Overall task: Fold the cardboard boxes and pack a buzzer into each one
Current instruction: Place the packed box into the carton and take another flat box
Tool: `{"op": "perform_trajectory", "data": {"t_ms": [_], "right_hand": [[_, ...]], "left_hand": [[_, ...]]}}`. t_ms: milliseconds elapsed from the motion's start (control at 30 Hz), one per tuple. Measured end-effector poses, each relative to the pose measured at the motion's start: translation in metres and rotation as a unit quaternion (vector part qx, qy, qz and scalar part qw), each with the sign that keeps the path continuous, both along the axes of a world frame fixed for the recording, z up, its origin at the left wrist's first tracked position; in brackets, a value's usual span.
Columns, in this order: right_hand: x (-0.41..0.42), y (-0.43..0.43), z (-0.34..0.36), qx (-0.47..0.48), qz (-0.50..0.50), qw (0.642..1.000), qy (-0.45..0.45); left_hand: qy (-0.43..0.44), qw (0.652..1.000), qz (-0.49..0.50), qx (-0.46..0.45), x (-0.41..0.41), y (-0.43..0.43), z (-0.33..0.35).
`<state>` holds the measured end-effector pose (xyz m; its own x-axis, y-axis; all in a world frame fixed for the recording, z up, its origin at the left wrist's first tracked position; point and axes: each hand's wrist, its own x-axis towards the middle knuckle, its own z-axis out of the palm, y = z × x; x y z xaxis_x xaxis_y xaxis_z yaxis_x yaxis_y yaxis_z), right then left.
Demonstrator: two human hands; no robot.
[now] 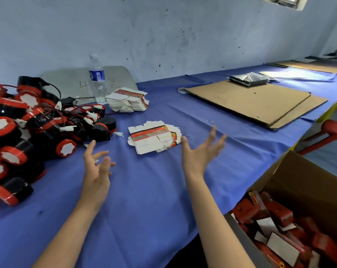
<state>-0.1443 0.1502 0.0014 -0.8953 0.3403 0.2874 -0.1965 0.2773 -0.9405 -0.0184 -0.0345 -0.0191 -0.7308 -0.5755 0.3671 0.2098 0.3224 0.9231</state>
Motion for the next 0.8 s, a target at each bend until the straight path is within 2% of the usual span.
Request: {"op": "perform_trajectory", "data": {"t_ms": [33,133,233,300,467,567,667,800], "right_hand": [[-0.006,-0.015,0.0,0.081,0.06,0.995,0.0],[-0.012,-0.057,-0.006,0.284,0.19,0.94,0.017],[-0.015,-0.085,-0.024,0.394,0.269,0.879,-0.01],[-0.016,-0.095,-0.031,0.43,0.282,0.856,-0.045],[-0.019,-0.1,-0.025,0.442,0.217,0.87,0.004],[-0.013,-0.098,-0.02,0.358,0.19,0.912,0.057],[-0.014,-0.092,-0.019,0.29,0.17,0.941,0.046],[-0.019,-0.089,-0.021,0.27,0.176,0.946,0.026]], "left_hand": [[-0.009,1.0,-0.007,0.003,-0.001,-0.001,-0.001],[-0.028,0.999,-0.017,-0.006,-0.001,0.0,-0.002],[-0.032,0.999,-0.014,-0.021,0.0,0.002,-0.002],[-0.032,0.999,-0.013,-0.021,0.0,0.002,-0.003],[-0.041,0.999,-0.006,-0.016,-0.002,-0.001,-0.005],[-0.039,0.999,-0.002,-0.011,-0.003,-0.002,-0.005],[-0.039,0.999,-0.003,-0.016,-0.003,-0.001,-0.005],[-0.036,0.999,-0.007,-0.022,-0.003,0.0,-0.006]]}}
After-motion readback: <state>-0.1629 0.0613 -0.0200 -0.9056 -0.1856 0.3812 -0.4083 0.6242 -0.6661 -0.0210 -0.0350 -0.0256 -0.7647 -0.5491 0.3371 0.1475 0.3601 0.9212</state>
